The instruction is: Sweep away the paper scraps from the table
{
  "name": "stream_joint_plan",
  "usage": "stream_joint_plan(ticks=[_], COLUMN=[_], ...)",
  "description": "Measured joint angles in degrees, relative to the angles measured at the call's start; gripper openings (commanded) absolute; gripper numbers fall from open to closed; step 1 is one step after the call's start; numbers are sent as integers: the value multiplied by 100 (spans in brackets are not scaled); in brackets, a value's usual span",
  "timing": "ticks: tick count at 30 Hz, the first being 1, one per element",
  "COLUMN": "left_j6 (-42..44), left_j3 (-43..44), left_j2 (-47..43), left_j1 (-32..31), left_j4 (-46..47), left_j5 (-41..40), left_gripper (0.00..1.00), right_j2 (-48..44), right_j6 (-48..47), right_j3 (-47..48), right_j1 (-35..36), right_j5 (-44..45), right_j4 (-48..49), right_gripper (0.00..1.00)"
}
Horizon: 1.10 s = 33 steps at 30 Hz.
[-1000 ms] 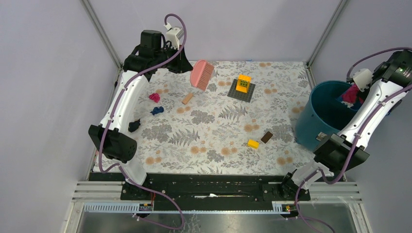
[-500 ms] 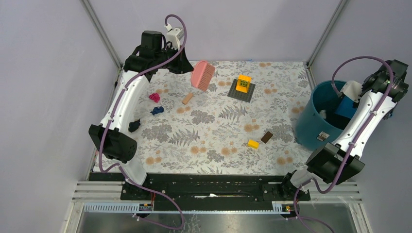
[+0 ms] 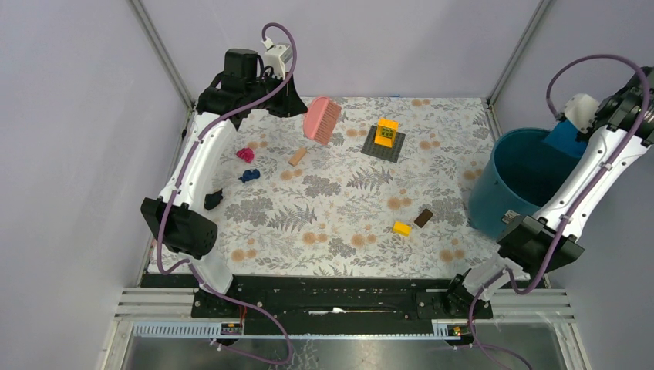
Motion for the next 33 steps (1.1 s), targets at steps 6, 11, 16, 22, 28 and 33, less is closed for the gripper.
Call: stream_joint_plan(ticks=[6,11,16,22,28,33], left_j6=[0,109,389,774,1137,1563], left_j3=[0,2,2,-227,-542,-741], left_j2=[0,0,0,-142,-334,-404], left_j1=[-2,-9,-9,-9,-9,9], left_j4=[0,-7,-76,-109,-144,-181], left_j5=[-101,-557,-1110,-1598,-2199,-2922], left_gripper=[0,0,0,0,0,0], right_j2=[387,330,330,330,332,334], right_j6=[627,1115,1722,2376,3106,3711], right_j3=[1106,1141,1099,1051,691,-413], right_j1=[17,339,1290,2426,3263,4172], right_j5=[-785,-1329,-1482,-1502,-1615,-1963], right_j4=[-496,-678,-693,-684,-575,-308], right_gripper=[0,0,0,0,0,0])
